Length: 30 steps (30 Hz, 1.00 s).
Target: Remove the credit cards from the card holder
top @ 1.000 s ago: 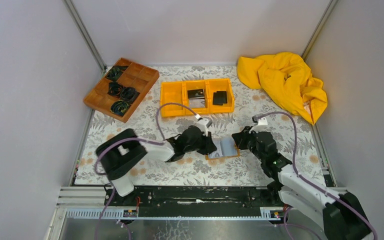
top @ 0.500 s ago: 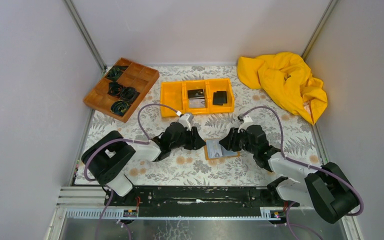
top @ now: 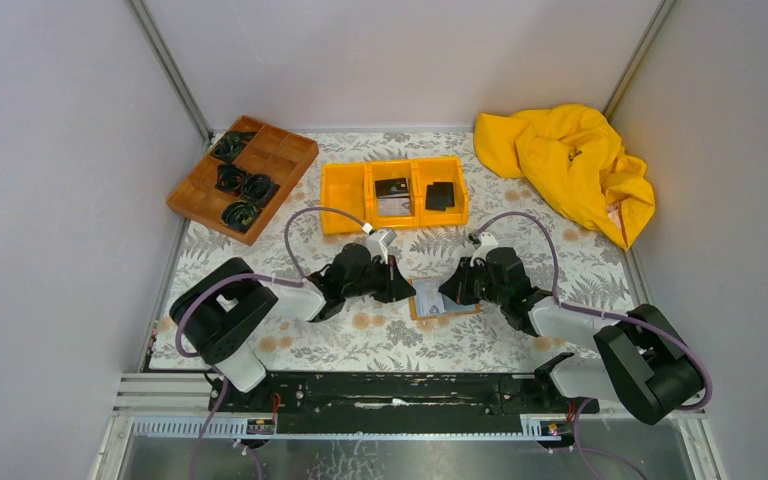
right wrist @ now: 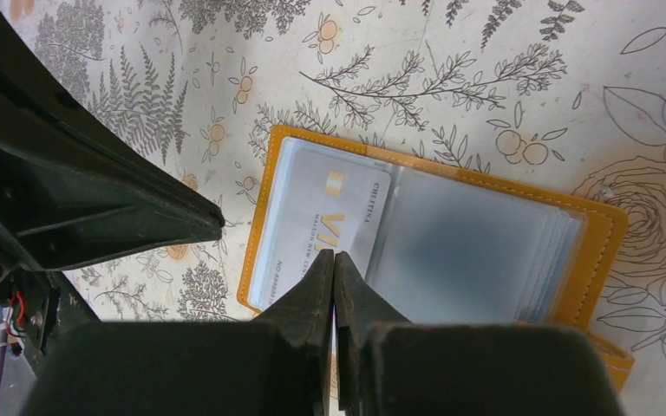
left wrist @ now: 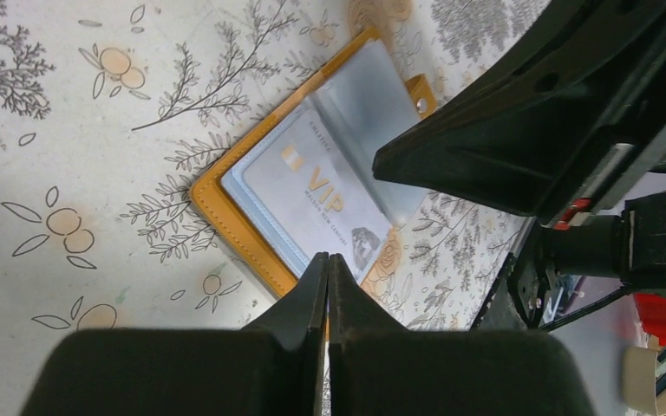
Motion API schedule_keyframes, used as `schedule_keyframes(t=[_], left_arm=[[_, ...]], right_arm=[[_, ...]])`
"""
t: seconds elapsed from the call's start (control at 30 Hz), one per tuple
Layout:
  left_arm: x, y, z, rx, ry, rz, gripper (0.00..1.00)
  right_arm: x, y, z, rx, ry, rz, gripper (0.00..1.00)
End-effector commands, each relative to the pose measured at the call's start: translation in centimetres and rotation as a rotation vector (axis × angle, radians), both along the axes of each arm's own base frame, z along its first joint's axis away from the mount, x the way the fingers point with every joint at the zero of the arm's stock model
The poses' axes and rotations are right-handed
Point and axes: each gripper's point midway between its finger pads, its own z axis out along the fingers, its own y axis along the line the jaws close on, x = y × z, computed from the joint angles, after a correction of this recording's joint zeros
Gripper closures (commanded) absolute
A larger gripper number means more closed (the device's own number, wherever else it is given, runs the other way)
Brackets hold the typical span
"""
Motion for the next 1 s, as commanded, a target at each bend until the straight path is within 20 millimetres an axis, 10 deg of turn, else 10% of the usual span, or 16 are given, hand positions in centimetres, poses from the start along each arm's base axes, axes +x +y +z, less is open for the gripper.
schedule_keyframes(t=[0.0,0.57,0.97], left_arm=[[0.7,-0.3,-1.1,0.059,0.014,0.002,1.0],[0.7,0.0,-4.4,0.203,0.1,-0.001,1.0],[0.7,0.0,-5.4,0.227,0.124,0.002,1.0]], right_arm=[[1.8,0.1,1.8,-0.001,-0.07,-0.036,0.96],[2.0,-0.2,0.6,-0.037,-0.032,-0.055,0.87],[2.1,-0.7,-0.2,-0.076,-0.001,-0.076,0.58]])
